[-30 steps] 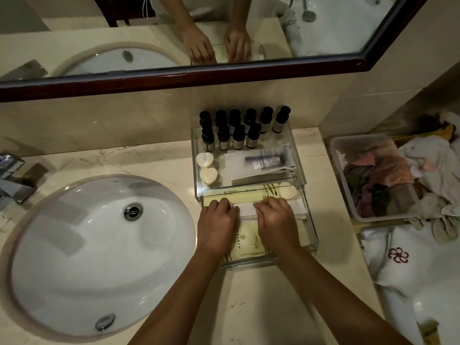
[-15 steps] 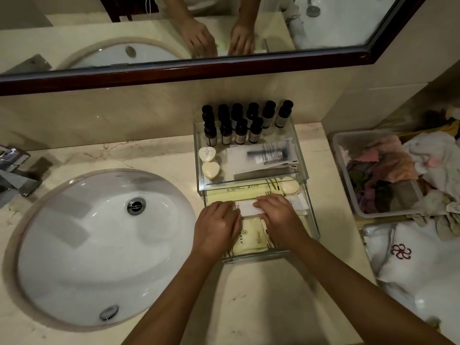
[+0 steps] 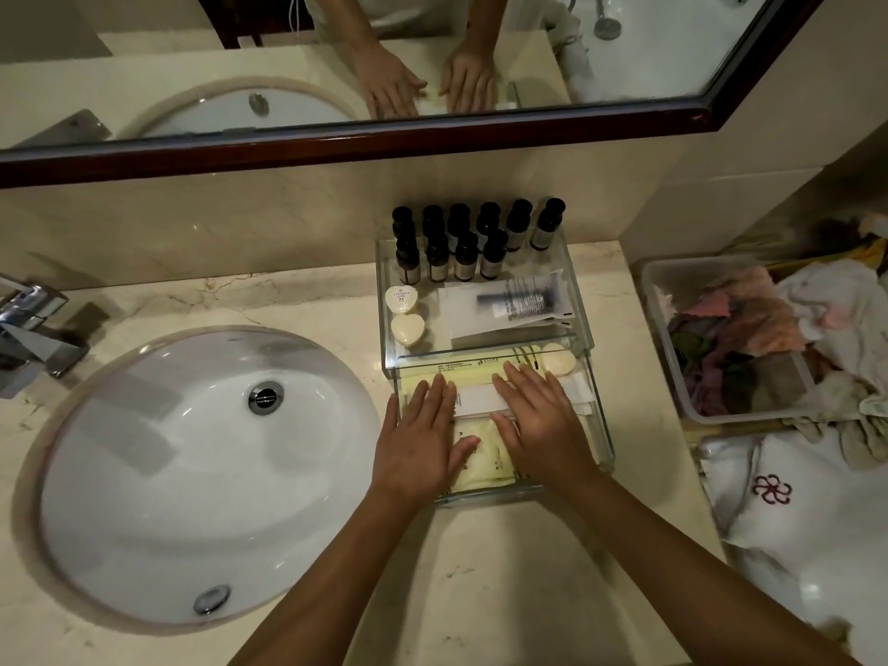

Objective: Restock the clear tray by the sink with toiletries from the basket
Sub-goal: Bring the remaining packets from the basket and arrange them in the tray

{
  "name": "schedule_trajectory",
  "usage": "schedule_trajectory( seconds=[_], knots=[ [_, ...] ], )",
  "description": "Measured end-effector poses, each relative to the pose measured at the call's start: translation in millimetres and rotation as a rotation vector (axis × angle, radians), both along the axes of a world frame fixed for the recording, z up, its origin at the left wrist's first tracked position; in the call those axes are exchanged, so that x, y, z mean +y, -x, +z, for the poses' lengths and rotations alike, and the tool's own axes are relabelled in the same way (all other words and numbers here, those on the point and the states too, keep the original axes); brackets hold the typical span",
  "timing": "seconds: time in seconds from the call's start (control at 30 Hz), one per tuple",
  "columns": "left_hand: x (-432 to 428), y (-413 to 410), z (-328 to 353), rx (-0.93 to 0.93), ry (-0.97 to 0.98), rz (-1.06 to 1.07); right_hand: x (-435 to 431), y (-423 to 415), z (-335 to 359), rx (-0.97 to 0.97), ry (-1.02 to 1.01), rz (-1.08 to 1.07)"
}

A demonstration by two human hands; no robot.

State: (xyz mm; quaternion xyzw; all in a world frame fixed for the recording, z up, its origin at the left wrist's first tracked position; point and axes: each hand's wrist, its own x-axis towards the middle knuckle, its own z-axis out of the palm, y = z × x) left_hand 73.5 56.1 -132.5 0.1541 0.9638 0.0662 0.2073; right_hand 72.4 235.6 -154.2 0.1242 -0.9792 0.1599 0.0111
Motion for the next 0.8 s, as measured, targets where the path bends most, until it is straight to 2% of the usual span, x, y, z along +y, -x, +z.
schedule_trajectory(
  seconds=[0.13,0.2,0.33,0.47,0.57,0.67,0.7,0.8],
  knots=[
    [3.1,-2.0,-0.6,0.022,0.032,-0.018,0.4,-11.5,-5.4,-0.193,-0.092,-0.014],
    [1.0,-2.7,-1.4,0.021,0.035,-0.022,3.3,-12.4,-6.4,-0.23,-0.089,-0.012],
    [-6.9,-9.8,-1.5,0.164,-0.002,0.004,13.0,-18.1,-0.7,-0.193,-0.028,-0.04],
    [-23.2,-27.4,5.0,0.178,-0.134,0.11,32.8,-41.4,11.2,-0.114,0.096,-0.244],
    [-34.3,-50.6,7.9,0.043,-0.278,0.336,48.4,-59.0,19.4,-0.176,0.309,-0.63],
    [-29.2,-65.8,14.0,-0.269,-0.597,0.786,61.0,-69.6,18.4,-0.359,0.623,-1.013],
    [-26.8,-67.1,11.9,-0.286,-0.672,0.866,64.3,-69.6,17.4,-0.404,0.675,-1.05],
    [-24.2,-61.8,5.8,-0.356,-0.699,1.031,71.1,-60.4,14.3,-0.467,0.825,-1.029]
  ],
)
